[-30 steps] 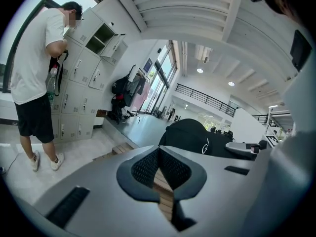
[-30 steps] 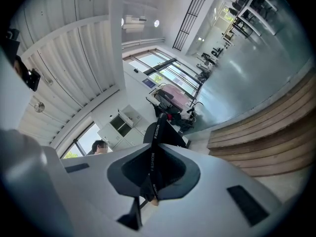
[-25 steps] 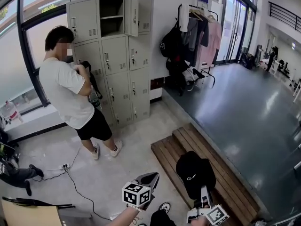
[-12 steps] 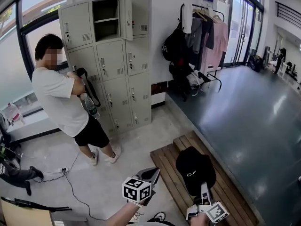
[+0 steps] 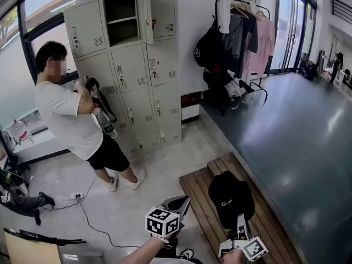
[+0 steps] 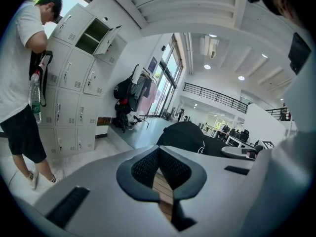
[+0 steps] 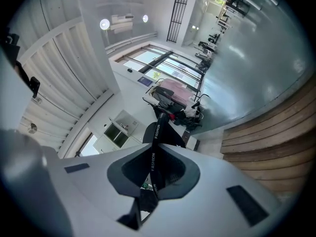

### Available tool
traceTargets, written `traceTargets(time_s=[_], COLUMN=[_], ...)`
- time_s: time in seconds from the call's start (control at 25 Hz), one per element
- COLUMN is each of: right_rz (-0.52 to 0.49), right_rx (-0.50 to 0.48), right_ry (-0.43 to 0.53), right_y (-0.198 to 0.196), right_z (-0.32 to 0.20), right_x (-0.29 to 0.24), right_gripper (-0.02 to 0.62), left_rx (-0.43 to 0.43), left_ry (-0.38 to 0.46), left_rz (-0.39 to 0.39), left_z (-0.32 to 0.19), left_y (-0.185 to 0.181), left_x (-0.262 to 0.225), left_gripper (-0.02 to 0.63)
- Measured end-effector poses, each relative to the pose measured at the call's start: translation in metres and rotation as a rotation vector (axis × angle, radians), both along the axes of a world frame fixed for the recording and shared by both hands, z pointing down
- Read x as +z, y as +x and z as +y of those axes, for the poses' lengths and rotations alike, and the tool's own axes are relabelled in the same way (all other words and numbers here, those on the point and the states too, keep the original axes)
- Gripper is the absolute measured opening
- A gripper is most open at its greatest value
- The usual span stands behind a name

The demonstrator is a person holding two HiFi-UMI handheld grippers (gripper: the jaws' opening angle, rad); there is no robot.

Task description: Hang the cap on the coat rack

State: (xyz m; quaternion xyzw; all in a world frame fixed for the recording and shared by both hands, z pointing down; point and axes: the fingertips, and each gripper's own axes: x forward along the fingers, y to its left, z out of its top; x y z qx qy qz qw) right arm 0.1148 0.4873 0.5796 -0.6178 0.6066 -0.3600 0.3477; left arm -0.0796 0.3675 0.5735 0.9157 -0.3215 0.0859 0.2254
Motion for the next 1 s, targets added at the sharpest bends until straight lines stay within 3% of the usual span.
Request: traceTargets(time_s=[0.2, 0.36, 0.44, 0.52, 0.64, 0.76, 1.0], right_rz=[-0.028, 0.049, 0.058, 0.035, 0.045, -0.005, -0.002], right_rx=[-0.005, 0.057, 0.066, 0.058, 0.076, 0.053, 0.043], right_ry=[0.016, -0.101, -0.103, -0.064, -0.086, 0.002, 0.001], right_y=[0.008, 0.032, 0.039, 0.041, 0.049, 0.045, 0.049], right_z=[-0.022, -0.035, -0.05, -0.071, -0.097, -0.139, -0.212], right_x=[0.008, 0.019, 0.017, 0.009, 0.013, 0.001, -0.003], right_gripper=[0.018, 0.018, 0.018, 0.018, 0.018, 0.018, 0.018], left_rx=[0.01, 0.03, 0.042, 0.05, 0.057, 0.066, 0.062], left_ry=[-0.023, -0.03, -0.033, -0.034, -0.038, -0.048, -0.062], left_rz=[0.006, 0.016, 0.018, 0.022, 0.028, 0.028, 0.027], left_z=[-0.025, -0.055, -0.073, -0.092, -0.122, -0.154, -0.228], left_y=[0.011, 0.028, 0.037, 0.044, 0.051, 0.055, 0.058], left_x=[0.011, 0.013, 0.013, 0.013, 0.016, 0.019, 0.021], left_gripper=[0.003, 0.003, 0.003, 0.003, 0.003, 0.003, 0.003])
